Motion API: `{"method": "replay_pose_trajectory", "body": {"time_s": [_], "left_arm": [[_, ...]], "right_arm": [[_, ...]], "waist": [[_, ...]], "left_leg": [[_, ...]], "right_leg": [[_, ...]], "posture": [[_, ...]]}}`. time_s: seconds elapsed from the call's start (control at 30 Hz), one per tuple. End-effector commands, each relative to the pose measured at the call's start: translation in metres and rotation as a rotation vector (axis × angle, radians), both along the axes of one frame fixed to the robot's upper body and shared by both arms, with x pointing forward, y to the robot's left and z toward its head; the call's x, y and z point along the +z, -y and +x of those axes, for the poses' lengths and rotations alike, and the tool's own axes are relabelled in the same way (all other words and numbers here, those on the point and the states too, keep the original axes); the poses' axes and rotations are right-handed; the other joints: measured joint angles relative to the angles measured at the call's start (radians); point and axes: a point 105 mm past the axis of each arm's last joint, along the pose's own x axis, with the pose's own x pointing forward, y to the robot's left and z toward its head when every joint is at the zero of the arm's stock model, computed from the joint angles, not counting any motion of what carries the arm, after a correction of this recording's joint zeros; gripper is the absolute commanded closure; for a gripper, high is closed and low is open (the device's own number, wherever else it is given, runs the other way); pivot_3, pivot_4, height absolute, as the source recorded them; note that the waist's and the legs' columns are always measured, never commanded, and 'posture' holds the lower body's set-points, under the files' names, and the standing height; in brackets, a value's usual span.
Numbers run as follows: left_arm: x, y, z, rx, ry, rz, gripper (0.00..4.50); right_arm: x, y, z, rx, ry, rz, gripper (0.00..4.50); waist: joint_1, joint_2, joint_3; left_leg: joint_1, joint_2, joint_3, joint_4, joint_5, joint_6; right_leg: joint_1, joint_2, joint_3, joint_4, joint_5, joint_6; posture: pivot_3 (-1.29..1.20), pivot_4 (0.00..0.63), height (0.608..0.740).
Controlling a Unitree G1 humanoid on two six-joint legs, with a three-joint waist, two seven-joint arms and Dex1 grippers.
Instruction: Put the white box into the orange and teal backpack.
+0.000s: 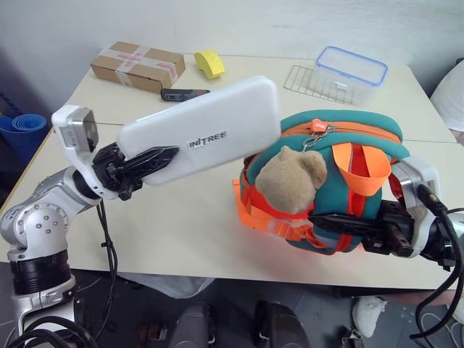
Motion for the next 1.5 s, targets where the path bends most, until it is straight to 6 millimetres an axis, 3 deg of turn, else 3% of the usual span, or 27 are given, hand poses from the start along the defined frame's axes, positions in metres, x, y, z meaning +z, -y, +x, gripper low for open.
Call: {"method": "replay_pose_trajectory", "body": {"time_s": [0.03,0.17,0.3,0.37,0.53,0.63,0.77,0.8,0.9,1.0,1.1,1.2,1.3,1.4,1.5], "left_arm": [[0.002,0.014,0.0,-0.029,0.089,0.077,3.3],[-0.007,0.033,0.022,0.022,0.164,0.225,3.3],[-0.028,0.062,0.028,-0.079,0.245,0.515,3.3],[-0.027,0.081,0.033,-0.12,0.259,0.573,3.3],[-0.008,0.153,0.047,-0.188,0.291,0.515,3.3],[-0.017,0.193,0.051,-0.204,0.333,0.538,3.3],[-0.025,0.222,0.049,-0.228,0.36,0.527,3.3],[-0.026,0.223,0.049,-0.225,0.352,0.519,3.3],[-0.022,0.214,0.051,-0.214,0.341,0.469,2.27],[-0.002,0.188,0.057,-0.175,0.317,0.316,1.45],[0.003,0.153,0.05,-0.243,0.342,0.231,0.76],[-0.007,0.108,0.042,-0.328,0.309,0.258,0.76],[-0.013,0.084,0.038,-0.333,0.311,0.322,0.76],[0.006,0.082,0.025,-0.332,0.361,0.255,0.76],[0.013,0.093,0.007,-0.363,0.401,0.217,0.76]], "right_arm": [[0.006,-0.001,0.001,0.013,0.048,0.009,4.48],[0.007,-0.001,0.002,0.02,0.053,0.006,4.48],[0.009,0.003,0.004,0.022,0.052,-0.009,4.48],[0.009,0.005,0.004,0.024,0.053,-0.015,4.48],[0.009,0.004,0.009,0.031,0.062,-0.019,4.48],[0.006,0.0,0.01,0.037,0.067,-0.018,4.48],[0.003,-0.006,0.01,0.039,0.081,-0.015,4.48],[0.003,-0.007,0.01,0.034,0.086,-0.013,4.48],[0.003,-0.009,0.012,0.011,0.103,0.0,4.5],[0.002,-0.009,0.015,-0.028,0.123,0.013,4.5],[0.003,-0.009,0.019,-0.07,0.145,0.028,4.5],[0.002,-0.01,0.024,-0.097,0.158,0.039,4.5],[0.001,-0.012,0.026,-0.105,0.166,0.045,4.5],[0.002,-0.013,0.027,-0.107,0.17,0.047,4.5],[0.002,-0.015,0.029,-0.108,0.171,0.05,4.5]], "waist": [[0.001,0.0,0.0],[0.009,-0.001,0.0],[0.009,-0.001,0.0],[0.009,-0.001,0.0],[0.019,-0.001,0.0],[0.021,-0.001,0.0],[0.016,-0.001,0.0],[0.016,-0.001,0.0],[0.015,-0.001,0.0],[0.008,-0.001,0.0],[-0.001,-0.001,0.0],[-0.013,0.0,0.0],[-0.015,0.0,0.0],[0.004,0.0,0.0],[0.007,0.0,0.0]], "left_leg": [[0.0,0.0,0.001,0.0,0.0,0.0],[0.0,-0.002,0.001,0.002,0.001,0.002],[-0.001,-0.002,0.001,0.001,0.001,0.003],[-0.002,-0.003,0.001,0.001,0.001,0.003],[-0.003,-0.004,0.001,0.003,0.001,0.006],[-0.011,-0.004,-0.001,0.011,0.0,0.009],[-0.015,-0.004,-0.001,0.014,-0.002,0.011],[-0.015,-0.004,-0.001,0.015,-0.002,0.011],[-0.015,-0.004,-0.002,0.016,-0.001,0.011],[-0.015,-0.003,-0.003,0.016,-0.001,0.011],[-0.015,-0.003,-0.004,0.016,-0.001,0.01],[-0.015,-0.001,-0.004,0.016,-0.001,0.008],[-0.014,-0.002,-0.004,0.016,0.0,0.008],[-0.015,-0.004,-0.005,0.017,0.0,0.009],[-0.015,-0.006,-0.011,0.018,-0.001,0.011]], "right_leg": [[0.0,0.0,0.0,0.0,0.0,0.0],[0.0,0.002,-0.001,-0.002,0.0,0.0],[0.0,0.001,0.0,-0.005,0.002,0.003],[0.0,0.001,0.0,-0.004,0.002,0.003],[0.001,0.002,-0.002,-0.004,0.003,0.005],[-0.002,0.002,-0.004,-0.004,0.004,0.007],[-0.004,0.002,-0.01,-0.004,0.005,0.008],[-0.004,0.001,-0.012,-0.004,0.005,0.008],[-0.004,0.0,-0.013,-0.004,0.005,0.009],[-0.003,-0.002,-0.013,-0.004,0.005,0.009],[-0.003,-0.002,-0.014,-0.004,0.005,0.009],[-0.003,0.0,-0.015,-0.003,0.005,0.008],[-0.004,0.002,-0.016,0.0,0.004,0.007],[-0.003,0.0,-0.016,0.0,0.004,0.008],[0.0,-0.002,-0.013,0.0,0.005,0.008]], "posture": [[0.0,0.15,0.74],[0.0,0.15,0.74],[0.0,0.15,0.74],[0.0,0.15,0.74],[0.0,0.15,0.74],[0.0,0.15,0.74],[0.0,0.15,0.74],[0.0,0.15,0.74],[0.0,0.15,0.74],[0.0,0.15,0.74],[0.0,0.15,0.74],[0.0,0.15,0.74],[0.0,0.15,0.74],[0.0,0.15,0.74],[0.0,0.15,0.74]]}}
